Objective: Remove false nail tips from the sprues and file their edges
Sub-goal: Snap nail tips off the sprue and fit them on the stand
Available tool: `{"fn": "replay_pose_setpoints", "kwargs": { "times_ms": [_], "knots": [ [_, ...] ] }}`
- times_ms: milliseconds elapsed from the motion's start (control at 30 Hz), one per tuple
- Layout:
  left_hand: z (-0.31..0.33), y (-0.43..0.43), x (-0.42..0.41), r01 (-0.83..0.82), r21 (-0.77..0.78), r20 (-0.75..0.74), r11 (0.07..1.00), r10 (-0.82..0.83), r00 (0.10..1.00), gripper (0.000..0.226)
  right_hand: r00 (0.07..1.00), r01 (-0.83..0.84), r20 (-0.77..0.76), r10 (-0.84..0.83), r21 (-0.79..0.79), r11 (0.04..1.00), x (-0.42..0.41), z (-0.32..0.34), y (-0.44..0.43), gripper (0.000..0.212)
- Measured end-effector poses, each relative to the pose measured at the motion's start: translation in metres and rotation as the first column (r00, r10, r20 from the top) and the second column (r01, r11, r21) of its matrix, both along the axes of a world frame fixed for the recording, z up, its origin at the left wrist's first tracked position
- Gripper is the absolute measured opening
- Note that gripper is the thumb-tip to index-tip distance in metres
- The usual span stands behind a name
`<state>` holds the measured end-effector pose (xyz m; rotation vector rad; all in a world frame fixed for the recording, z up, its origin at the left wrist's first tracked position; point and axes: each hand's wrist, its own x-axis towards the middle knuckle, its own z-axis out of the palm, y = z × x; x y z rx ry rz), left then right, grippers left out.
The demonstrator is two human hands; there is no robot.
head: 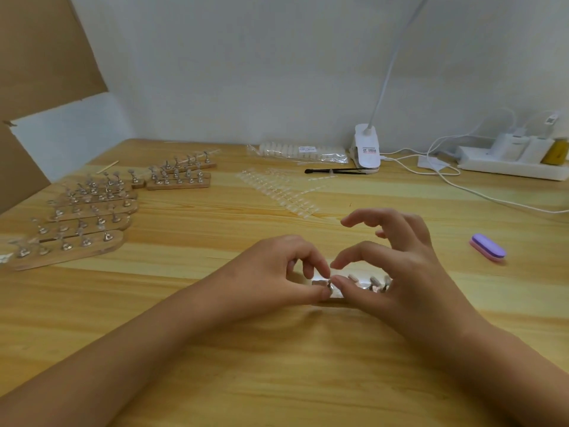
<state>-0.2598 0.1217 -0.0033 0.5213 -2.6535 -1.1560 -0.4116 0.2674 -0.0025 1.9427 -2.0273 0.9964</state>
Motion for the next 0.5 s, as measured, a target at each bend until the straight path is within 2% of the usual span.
{"fn": "replay_pose_setpoints", "kwargs": {
  "times_ms": [133, 300, 500],
  "knots": [
    [-0.0037, 0.0002, -0.0021, -0.001, 0.029, -0.035, 1.000, 0.002, 0.999, 0.014, 0.998, -0.003, -0.068, 0.003, 0.002, 1.000, 0.0032, 0.0001, -0.0013, 0.021],
    [-0.0039, 0.0001, -0.0035, -0.013, 0.052, -0.035, 0.999, 0.015, 0.999, 0.009, 0.993, 0.001, -0.116, 0.002, 0.030, 1.000, 0.0042, -0.0003, -0.0011, 0.033],
    [-0.0045, -0.0003, -0.0040, -0.016, 0.046, -0.030, 0.999, 0.017, 0.999, 0.010, 0.994, 0.004, -0.112, -0.002, 0.015, 1.000, 0.0057, -0.0036, -0.0031, 0.019]
  ]
}}
